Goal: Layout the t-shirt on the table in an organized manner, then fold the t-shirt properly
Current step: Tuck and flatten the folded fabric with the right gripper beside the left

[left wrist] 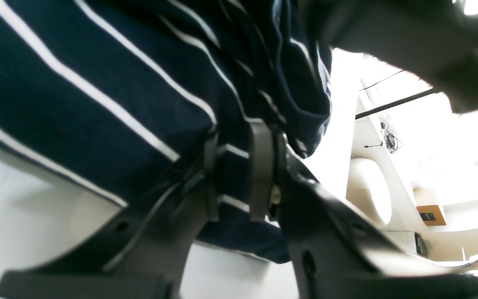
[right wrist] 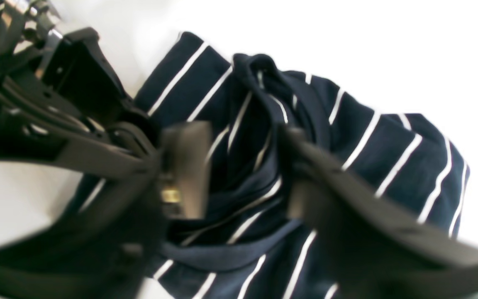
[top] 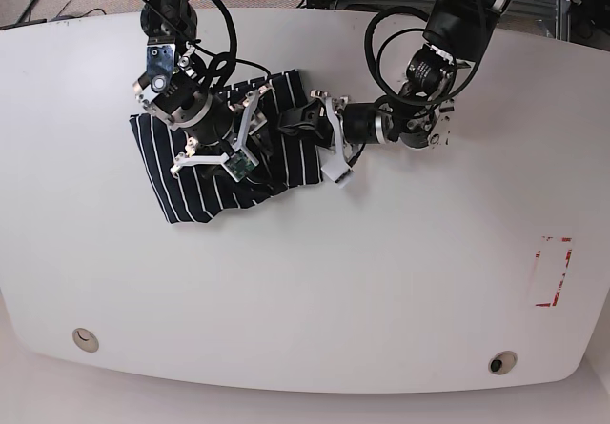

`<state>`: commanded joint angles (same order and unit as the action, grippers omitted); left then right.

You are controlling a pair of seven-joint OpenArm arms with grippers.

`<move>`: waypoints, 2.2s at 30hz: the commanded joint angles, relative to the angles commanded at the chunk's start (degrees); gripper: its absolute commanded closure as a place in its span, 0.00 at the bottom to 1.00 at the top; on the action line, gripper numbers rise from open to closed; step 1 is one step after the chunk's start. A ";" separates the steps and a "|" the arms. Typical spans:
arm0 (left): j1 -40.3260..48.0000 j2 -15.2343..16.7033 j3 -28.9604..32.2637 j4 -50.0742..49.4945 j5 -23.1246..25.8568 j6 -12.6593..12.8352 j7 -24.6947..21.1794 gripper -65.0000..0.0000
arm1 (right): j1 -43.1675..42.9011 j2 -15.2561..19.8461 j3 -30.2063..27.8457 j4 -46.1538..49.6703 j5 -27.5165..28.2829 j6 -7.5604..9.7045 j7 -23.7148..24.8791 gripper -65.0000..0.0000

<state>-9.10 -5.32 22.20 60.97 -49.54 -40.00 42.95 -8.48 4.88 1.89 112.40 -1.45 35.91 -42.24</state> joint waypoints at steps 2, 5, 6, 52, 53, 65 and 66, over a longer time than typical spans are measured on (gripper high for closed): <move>0.00 0.00 0.00 0.00 0.00 0.00 0.00 0.86 | 0.00 0.09 0.00 -0.18 0.00 -1.67 1.85 0.31; -0.09 0.00 0.00 0.00 0.00 0.00 0.00 0.86 | -0.09 0.18 0.00 -2.90 0.00 -2.64 4.66 0.31; -0.09 0.00 0.00 0.00 0.00 0.00 0.00 0.86 | 0.00 0.44 0.00 -3.96 0.00 -2.73 5.19 0.31; -0.18 -0.62 0.09 0.00 0.00 0.00 0.09 0.86 | -1.41 -2.99 4.31 -0.79 0.26 2.11 -0.09 0.99; -0.18 -0.62 0.09 0.00 0.00 0.00 0.09 0.86 | -1.76 -3.43 4.22 -0.44 0.26 2.29 -0.09 0.99; -0.18 -0.62 0.09 -0.09 0.00 0.00 0.09 0.86 | -5.54 -4.48 -3.78 1.49 0.18 2.29 -0.26 0.99; -0.18 -0.62 0.09 -0.09 0.00 0.00 0.09 0.86 | -5.71 -4.66 -4.04 1.49 0.09 2.20 -0.26 0.99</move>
<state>-9.27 -5.93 22.29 60.88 -49.54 -40.00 43.03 -14.20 0.22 -2.15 113.89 -1.36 38.11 -42.51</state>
